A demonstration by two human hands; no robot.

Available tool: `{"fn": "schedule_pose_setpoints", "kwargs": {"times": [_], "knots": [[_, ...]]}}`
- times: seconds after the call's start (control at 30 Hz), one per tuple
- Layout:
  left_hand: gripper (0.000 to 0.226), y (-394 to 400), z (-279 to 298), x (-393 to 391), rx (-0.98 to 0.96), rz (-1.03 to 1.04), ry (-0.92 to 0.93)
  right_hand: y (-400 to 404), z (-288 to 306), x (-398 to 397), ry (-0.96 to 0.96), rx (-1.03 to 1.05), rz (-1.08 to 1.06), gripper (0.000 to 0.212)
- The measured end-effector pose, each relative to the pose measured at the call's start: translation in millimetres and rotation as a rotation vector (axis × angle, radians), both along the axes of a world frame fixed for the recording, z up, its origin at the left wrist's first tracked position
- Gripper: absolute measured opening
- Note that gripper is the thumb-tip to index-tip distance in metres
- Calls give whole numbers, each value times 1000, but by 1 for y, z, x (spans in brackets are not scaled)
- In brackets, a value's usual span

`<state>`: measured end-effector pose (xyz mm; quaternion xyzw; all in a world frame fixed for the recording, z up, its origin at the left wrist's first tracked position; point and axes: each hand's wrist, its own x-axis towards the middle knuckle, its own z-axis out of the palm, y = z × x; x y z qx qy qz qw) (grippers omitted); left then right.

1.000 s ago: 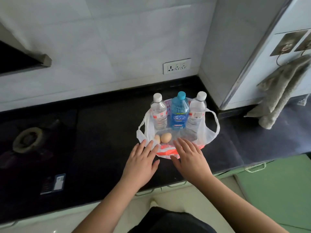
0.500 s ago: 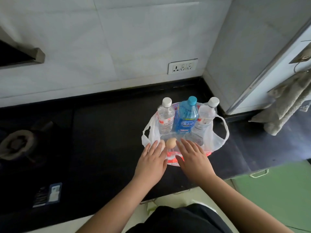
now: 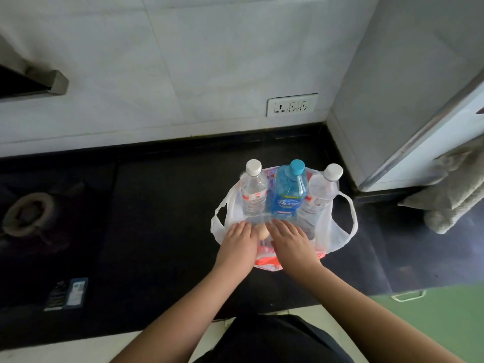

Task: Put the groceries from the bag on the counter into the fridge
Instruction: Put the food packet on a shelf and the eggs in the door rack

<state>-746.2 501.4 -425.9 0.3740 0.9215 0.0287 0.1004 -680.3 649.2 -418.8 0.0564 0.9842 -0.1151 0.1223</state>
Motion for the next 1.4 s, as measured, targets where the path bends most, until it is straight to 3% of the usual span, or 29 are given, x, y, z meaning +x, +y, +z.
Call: {"fn": "schedule_pose_setpoints", "kwargs": {"times": [0.27, 0.67, 0.93, 1.23, 1.4], "knots": [[48, 18, -4, -17, -271, 74, 26, 10, -20, -23, -48, -91, 81, 53], [35, 23, -15, -29, -353, 162, -4, 12, -32, -41, -62, -31, 197, 57], [32, 20, -22, -36, -263, 190, -23, 6, -25, -49, -88, -74, 167, 45], [42, 14, -22, -34, -126, 157, 16, 10, -27, -44, -189, -10, 108, 50], [46, 9, -15, -31, 28, 132, 22, 15, -16, -30, -103, -76, -27, 49]]}}
